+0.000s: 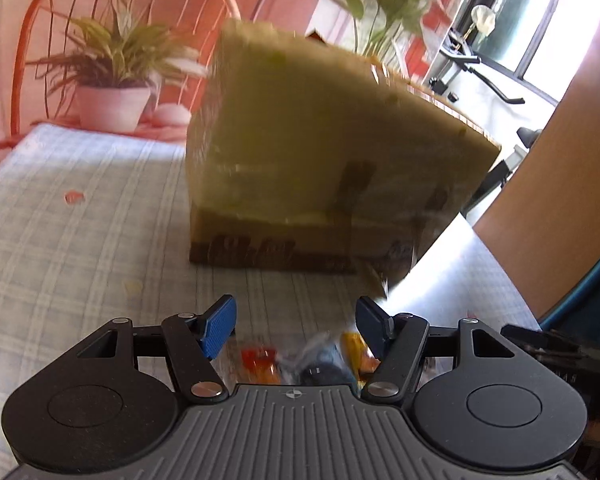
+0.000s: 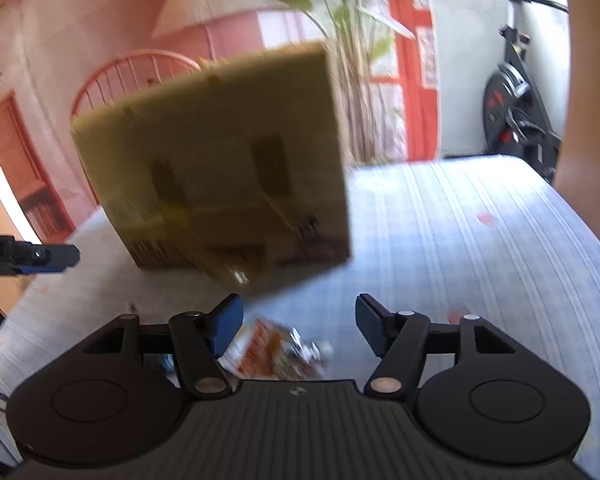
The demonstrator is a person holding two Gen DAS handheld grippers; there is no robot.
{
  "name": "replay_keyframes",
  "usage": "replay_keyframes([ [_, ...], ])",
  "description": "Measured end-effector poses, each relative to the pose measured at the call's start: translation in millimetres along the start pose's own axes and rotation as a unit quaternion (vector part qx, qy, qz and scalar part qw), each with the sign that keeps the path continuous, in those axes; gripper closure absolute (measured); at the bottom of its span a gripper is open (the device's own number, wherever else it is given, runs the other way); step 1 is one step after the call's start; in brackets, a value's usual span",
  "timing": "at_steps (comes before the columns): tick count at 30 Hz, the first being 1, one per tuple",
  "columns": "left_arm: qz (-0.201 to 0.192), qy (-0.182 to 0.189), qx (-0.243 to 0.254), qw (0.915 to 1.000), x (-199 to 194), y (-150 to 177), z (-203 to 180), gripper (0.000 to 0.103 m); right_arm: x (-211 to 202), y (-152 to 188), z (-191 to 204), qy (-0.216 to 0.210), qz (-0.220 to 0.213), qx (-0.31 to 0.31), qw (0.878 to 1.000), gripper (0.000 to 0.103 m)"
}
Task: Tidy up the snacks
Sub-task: 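Close the right tool on the milk bread bag while the left tool returns to the table, then lower the left tool onto the small orange packet and close it while the right tool holds the bread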
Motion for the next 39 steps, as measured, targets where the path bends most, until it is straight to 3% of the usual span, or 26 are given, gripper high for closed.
replay_keyframes([
  [4, 0.013, -0.002, -0.006, 0.9999, 4, 13, 2, 0.035, -3, 25, -2, 0.020, 0.025, 0.001, 0.999, 0.009],
  [8, 0.026, -0.004, -0.011, 0.9996, 9, 22, 3, 0.035, 2, 41, 0, 0.028, 0.048, 0.008, 0.998, 0.000],
  [12, 0.040, -0.005, -0.013, 0.9991, 14, 35, -1, 0.035, 15, 53, 3, 0.048, 0.069, -0.005, 0.996, 0.000],
  [16, 0.057, -0.002, -0.013, 0.9983, 19, 47, -4, 0.035, 28, 63, 8, 0.037, 0.088, -0.009, 0.995, 0.000],
  [25, 0.060, -0.018, -0.051, 0.9967, 23, 53, 13, 0.041, 40, 53, 14, 0.011, 0.059, -0.027, 0.998, 0.020],
  [39, 0.066, -0.036, -0.060, 0.9953, 33, 56, 21, 0.048, 55, 46, 19, -0.005, 0.040, -0.040, 0.998, 0.021],
])
Point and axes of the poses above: each gripper's, at about its wrist camera, not at the fingertips, and x roughly the way its jaws point, z to its left, y to its underside, the point moved 6 cm from there along x, roughly the way its jaws point
